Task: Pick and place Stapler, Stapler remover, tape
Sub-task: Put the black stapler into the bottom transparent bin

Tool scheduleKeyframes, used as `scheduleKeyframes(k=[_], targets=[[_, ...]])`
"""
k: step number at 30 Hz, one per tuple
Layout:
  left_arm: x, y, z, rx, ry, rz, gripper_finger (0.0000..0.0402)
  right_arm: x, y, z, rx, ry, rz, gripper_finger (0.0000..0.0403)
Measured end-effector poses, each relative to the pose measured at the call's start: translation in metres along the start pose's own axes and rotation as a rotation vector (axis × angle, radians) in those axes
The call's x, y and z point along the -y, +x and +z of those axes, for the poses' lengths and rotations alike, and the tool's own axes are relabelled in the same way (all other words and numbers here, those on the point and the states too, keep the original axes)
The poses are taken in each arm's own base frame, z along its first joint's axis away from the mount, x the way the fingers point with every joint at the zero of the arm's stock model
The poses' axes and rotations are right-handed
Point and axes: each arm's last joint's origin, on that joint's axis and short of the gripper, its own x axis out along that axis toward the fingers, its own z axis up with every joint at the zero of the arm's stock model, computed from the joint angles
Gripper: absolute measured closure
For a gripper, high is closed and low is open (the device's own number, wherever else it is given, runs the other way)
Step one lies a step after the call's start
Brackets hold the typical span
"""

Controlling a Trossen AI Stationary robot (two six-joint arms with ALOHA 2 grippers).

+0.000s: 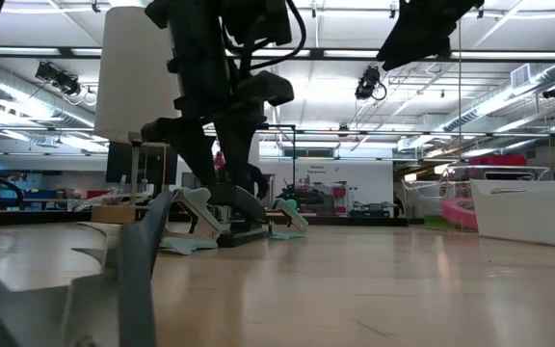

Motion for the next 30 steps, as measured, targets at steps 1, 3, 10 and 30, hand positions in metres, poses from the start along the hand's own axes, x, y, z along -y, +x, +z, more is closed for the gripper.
scheduleKeyframes(k=[1,3,10,30], targets=[[0.001,0.000,-0.001,-0.002,-0.020,-0.005,0.0216,0.000,0.000,0.000,-0.001,-0.006,0.000,0.0219],[0.003,0.000,-0.001,-0.005,-0.060,-0.027,0.0216,0.000,0.000,0.000,-0.002,-0.018,-0.001,0.0219],[0.012,-0.001,0.002,-0.026,-0.145,-0.141,0.0216,0.000,0.000,-0.002,-0.020,-0.055,-0.001,0.0219],[0.010,0.018,-0.003,-0.100,-0.299,-0.070,0.0216,0.000,0.000,-0.003,-0.033,-0.168,0.028,0.0219]])
